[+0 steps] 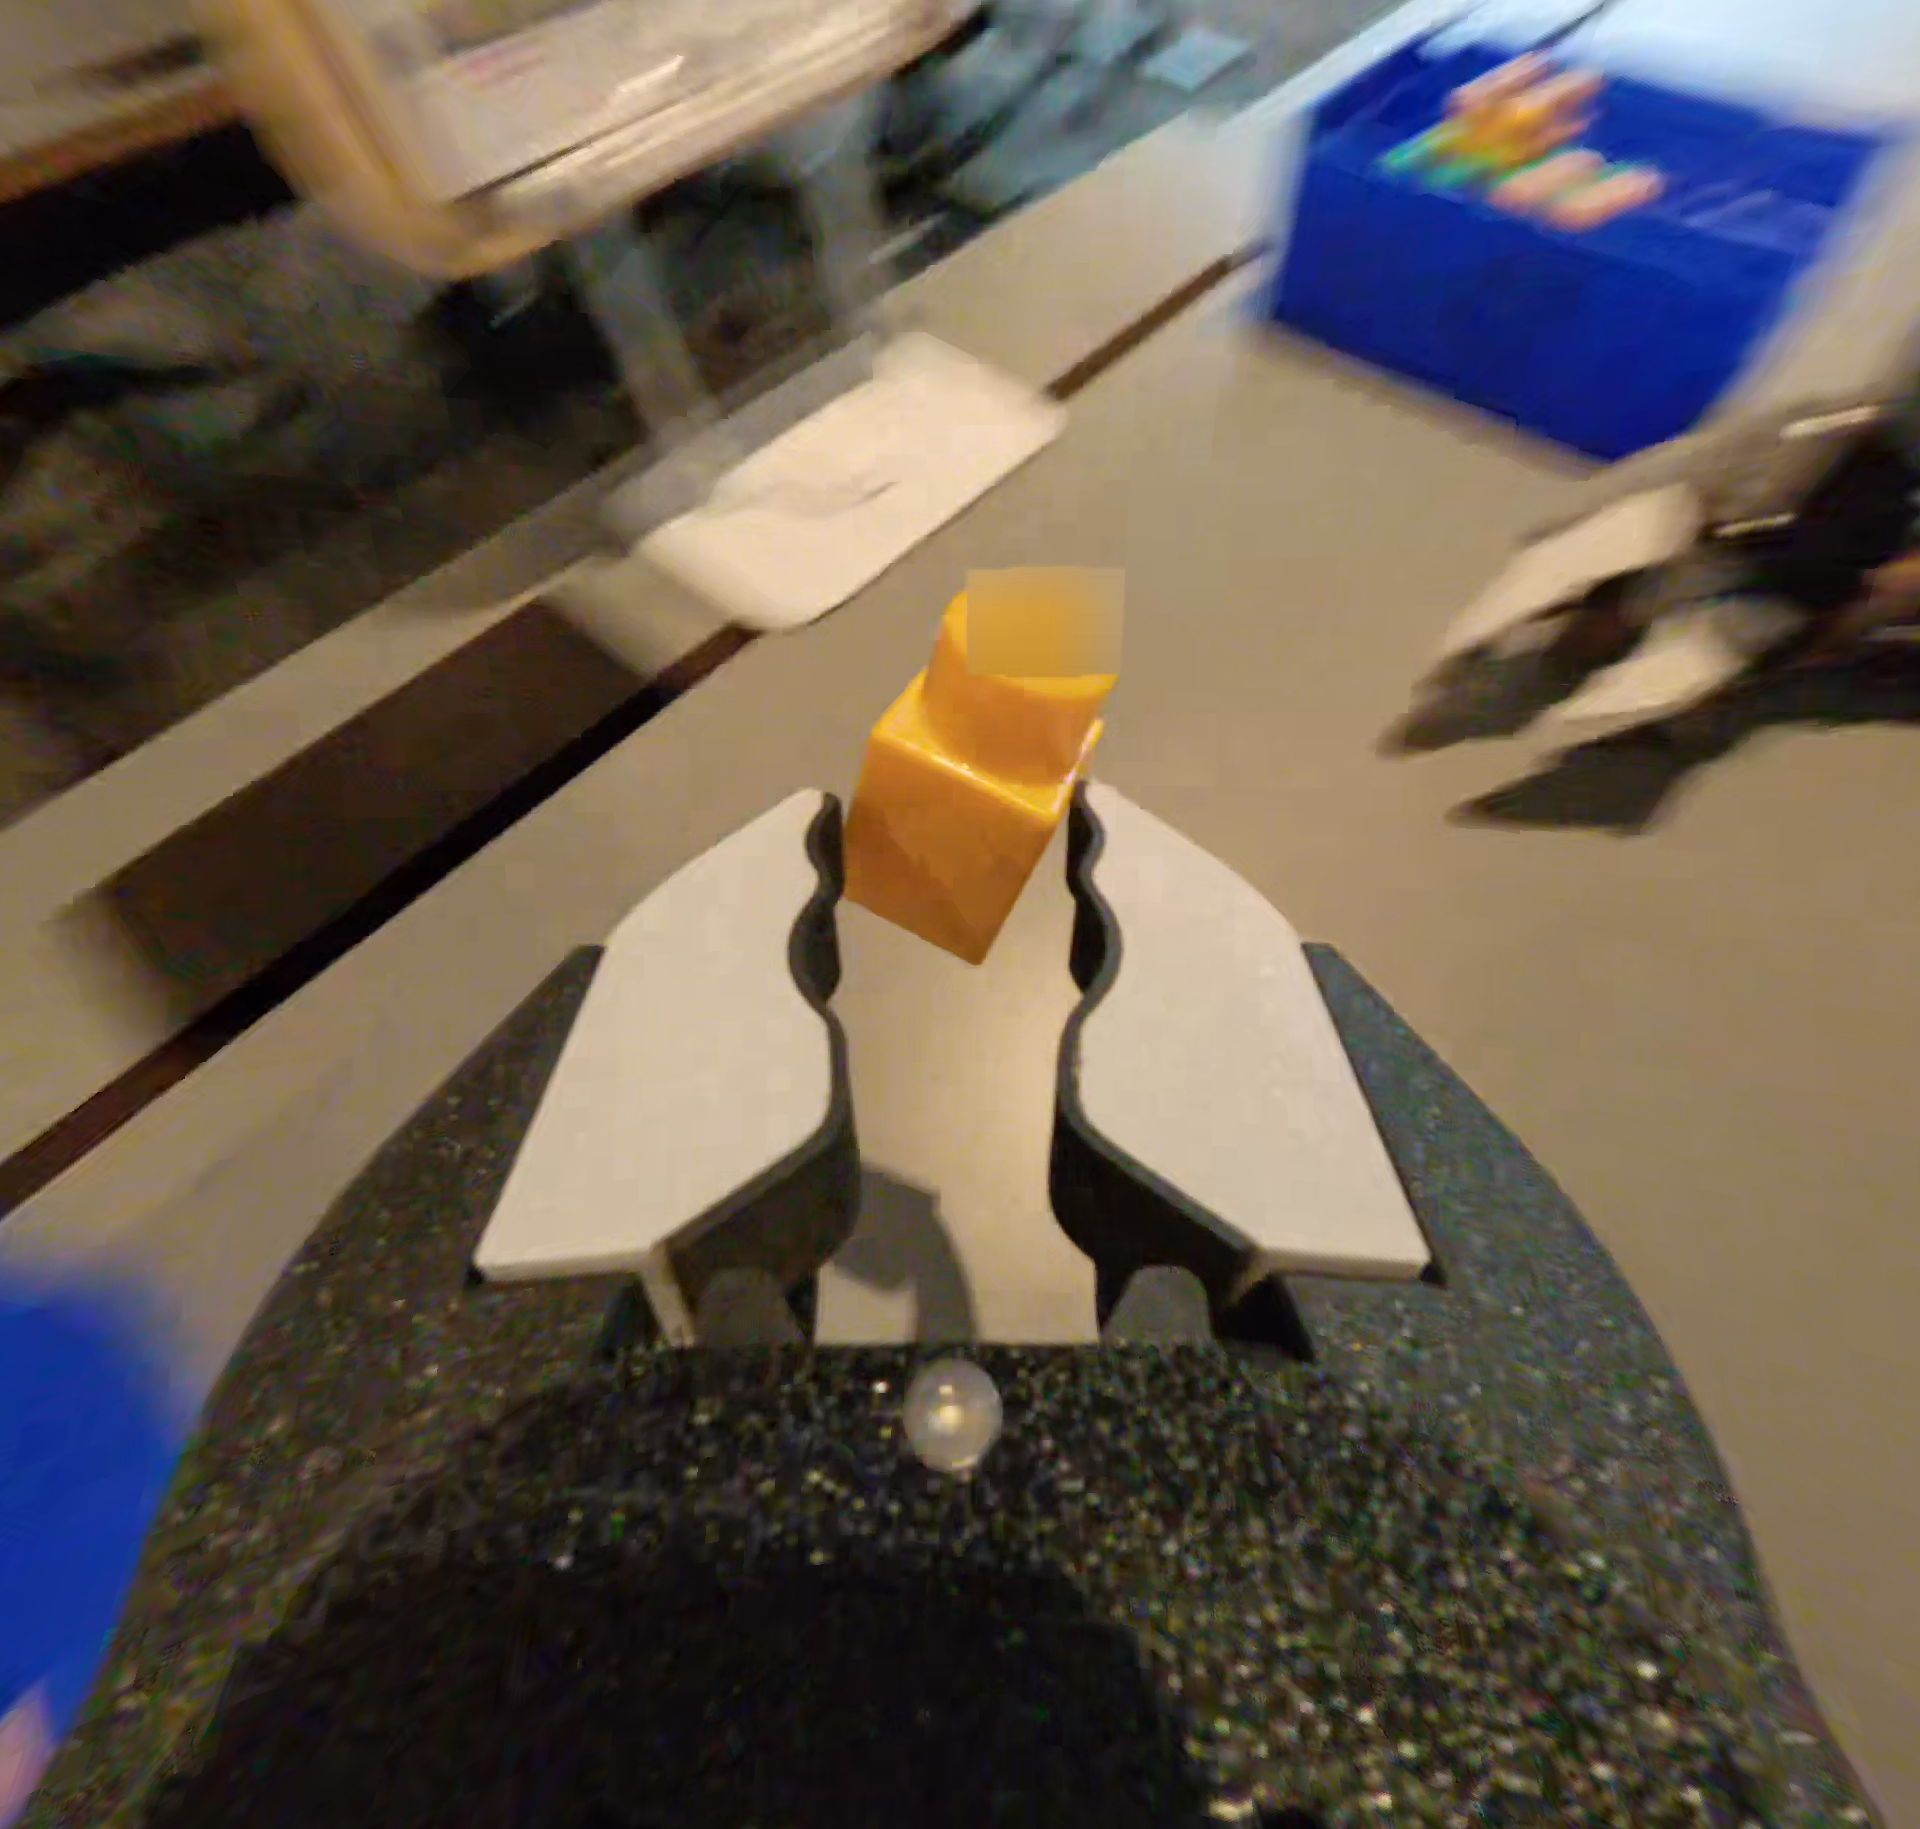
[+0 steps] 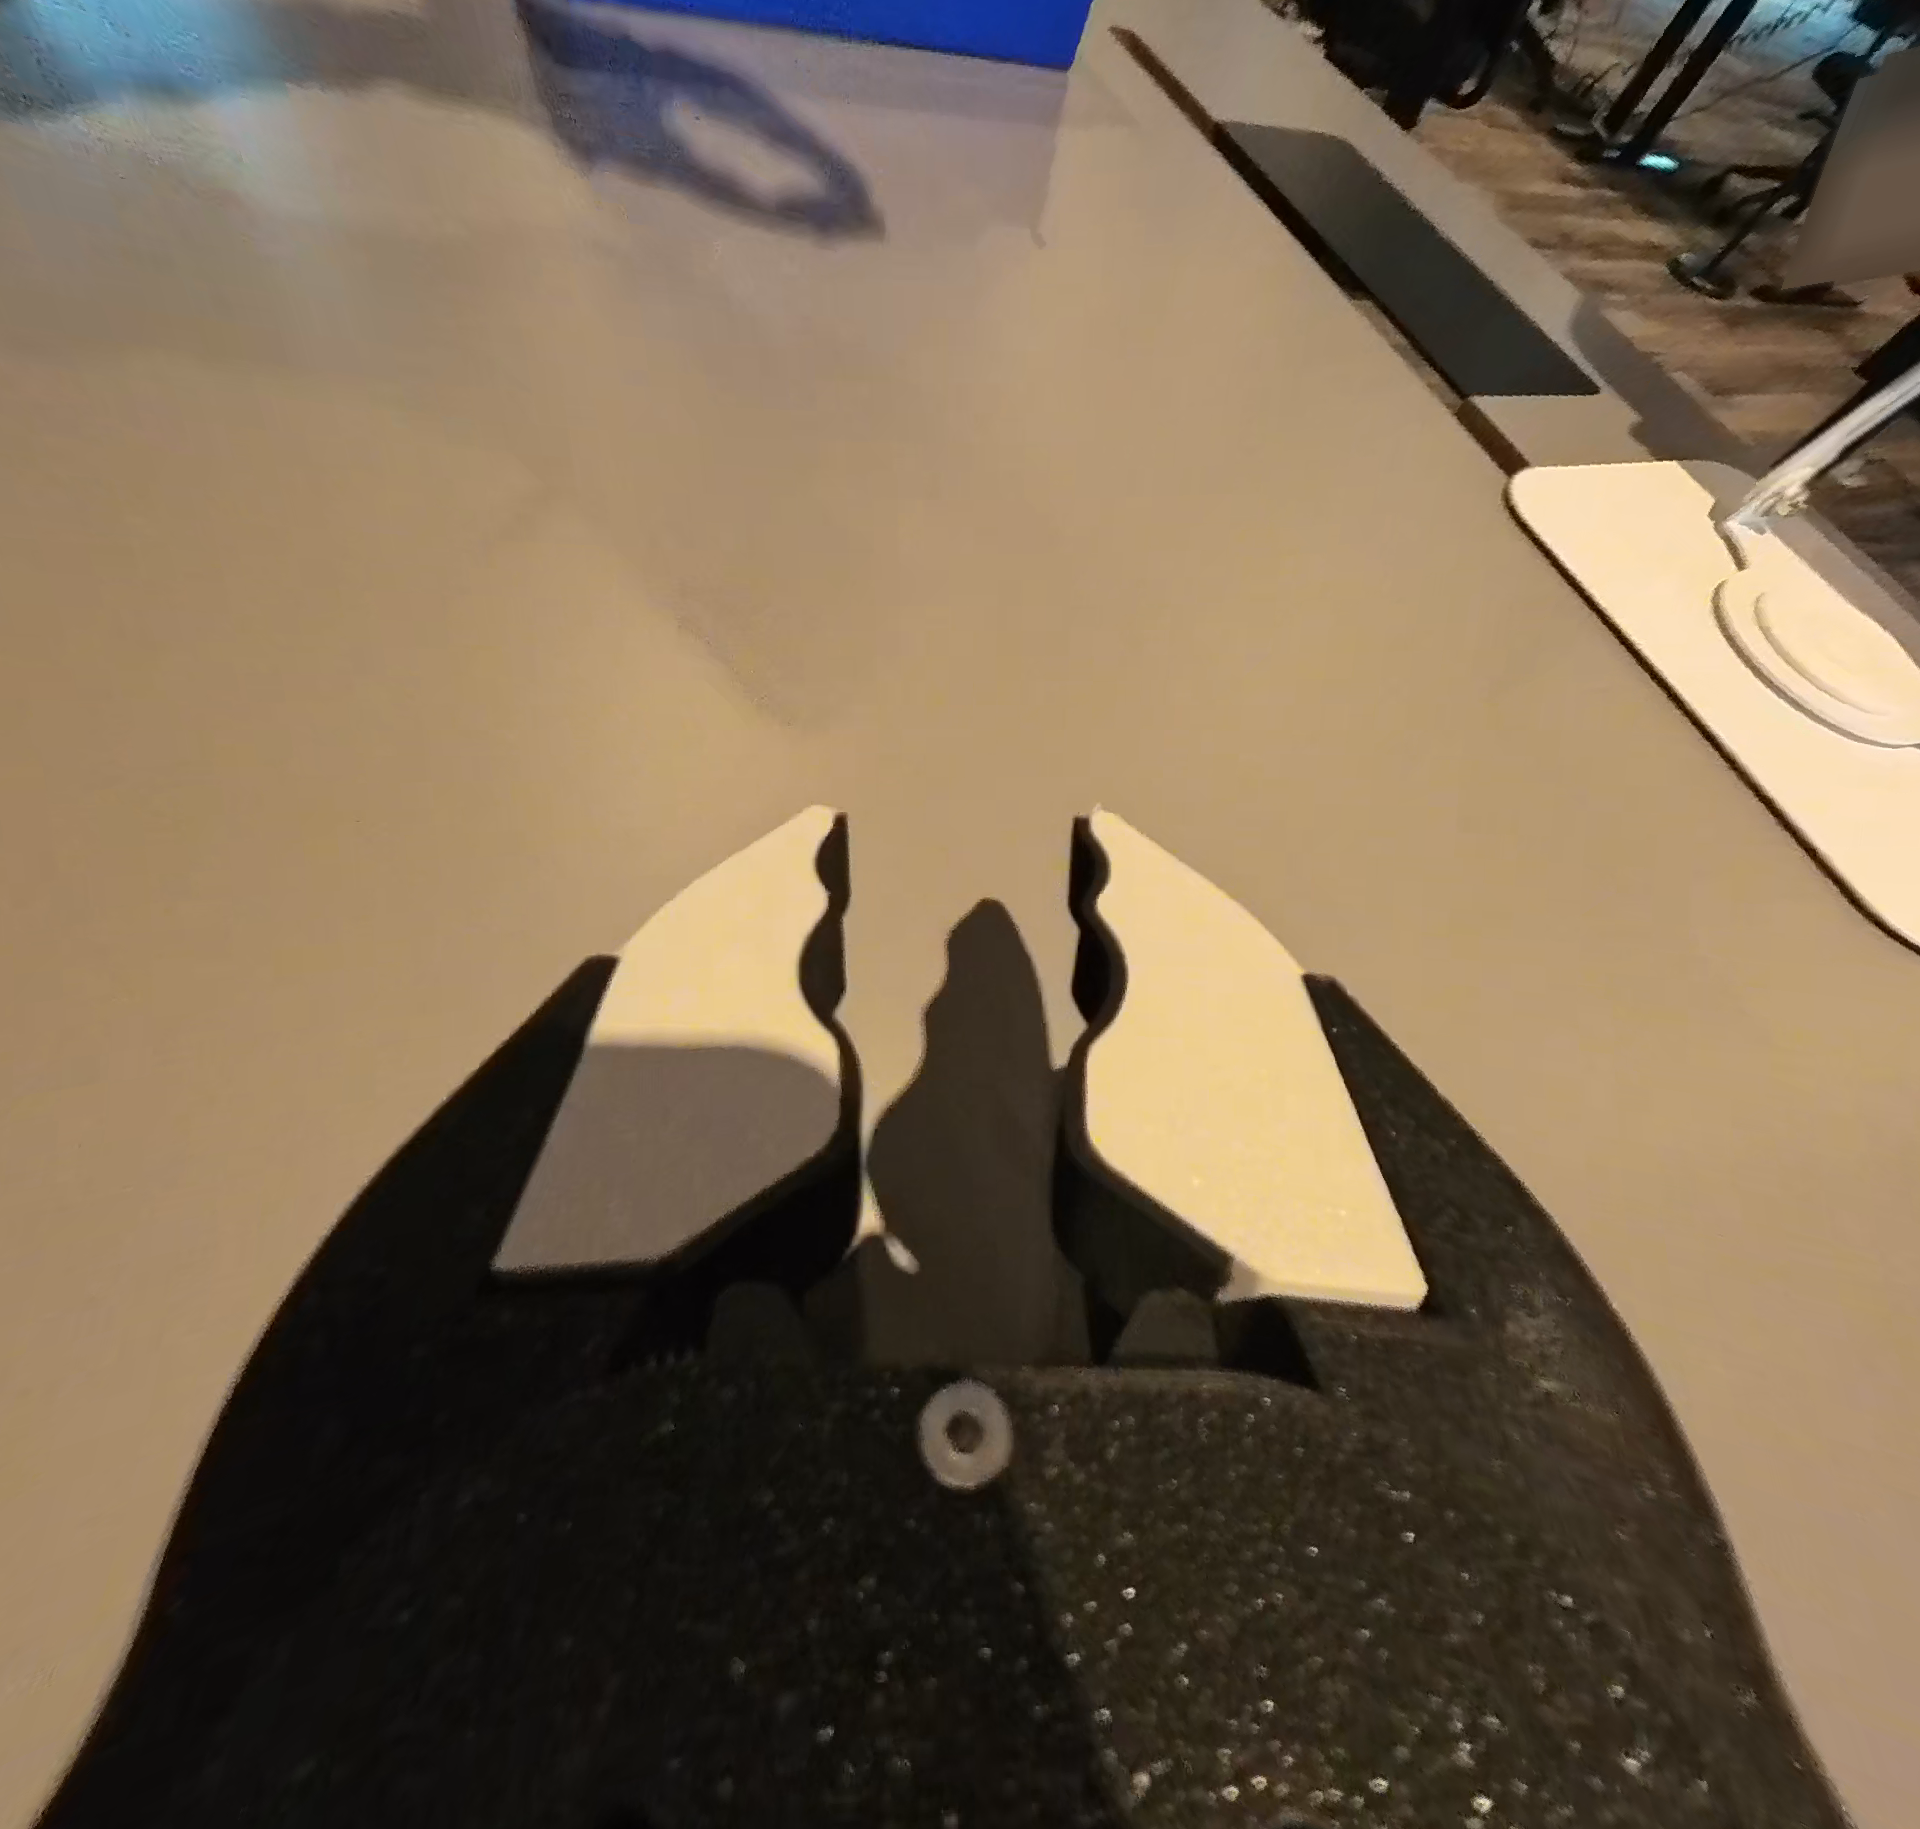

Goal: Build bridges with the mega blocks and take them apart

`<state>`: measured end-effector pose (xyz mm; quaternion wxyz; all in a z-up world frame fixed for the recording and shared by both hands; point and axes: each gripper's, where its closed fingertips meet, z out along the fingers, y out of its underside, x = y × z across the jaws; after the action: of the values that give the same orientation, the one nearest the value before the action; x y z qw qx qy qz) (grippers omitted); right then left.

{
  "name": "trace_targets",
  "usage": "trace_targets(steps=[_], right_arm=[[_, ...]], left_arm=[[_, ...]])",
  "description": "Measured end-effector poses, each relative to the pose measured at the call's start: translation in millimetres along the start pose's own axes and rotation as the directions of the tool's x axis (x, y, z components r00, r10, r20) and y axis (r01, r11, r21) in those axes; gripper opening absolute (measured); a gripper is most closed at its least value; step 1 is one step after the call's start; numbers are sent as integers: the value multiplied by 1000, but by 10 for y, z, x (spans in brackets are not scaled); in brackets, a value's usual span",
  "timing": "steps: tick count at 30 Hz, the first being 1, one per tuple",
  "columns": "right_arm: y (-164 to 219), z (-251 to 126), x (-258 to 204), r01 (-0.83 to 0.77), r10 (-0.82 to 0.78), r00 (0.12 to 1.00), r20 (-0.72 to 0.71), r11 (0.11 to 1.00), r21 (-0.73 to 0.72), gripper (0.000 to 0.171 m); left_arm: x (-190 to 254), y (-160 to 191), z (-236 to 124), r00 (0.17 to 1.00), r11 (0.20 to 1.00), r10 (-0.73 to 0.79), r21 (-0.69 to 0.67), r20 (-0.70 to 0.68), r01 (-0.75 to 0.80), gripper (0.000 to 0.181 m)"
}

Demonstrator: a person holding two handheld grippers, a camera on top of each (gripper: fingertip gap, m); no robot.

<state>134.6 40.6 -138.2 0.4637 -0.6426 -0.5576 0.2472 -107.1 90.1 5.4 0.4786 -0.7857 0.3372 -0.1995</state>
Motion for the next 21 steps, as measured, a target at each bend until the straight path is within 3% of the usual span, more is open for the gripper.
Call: trace_targets(steps=[3,7,12,21], right_arm=[[-99,-105,75,-43,45,999,-23,994,96,44],[-212,-298,218,-164,172,985,-12,956,241,47],[-247,-362,272,-226,227,973,33,930,290,46],[-304,-254,-27,-161,132,983,125,952,259,41]], left_arm=[[963,-34,789,950,985,-7,161,-313,61,40],[1625,292,1529,899,983,-89,108,-428,149,40],[2019,477,1799,912,999,48,26,-407,-41,40],[2176,612,1870,891,997,62,-12,-450,-75,41]])
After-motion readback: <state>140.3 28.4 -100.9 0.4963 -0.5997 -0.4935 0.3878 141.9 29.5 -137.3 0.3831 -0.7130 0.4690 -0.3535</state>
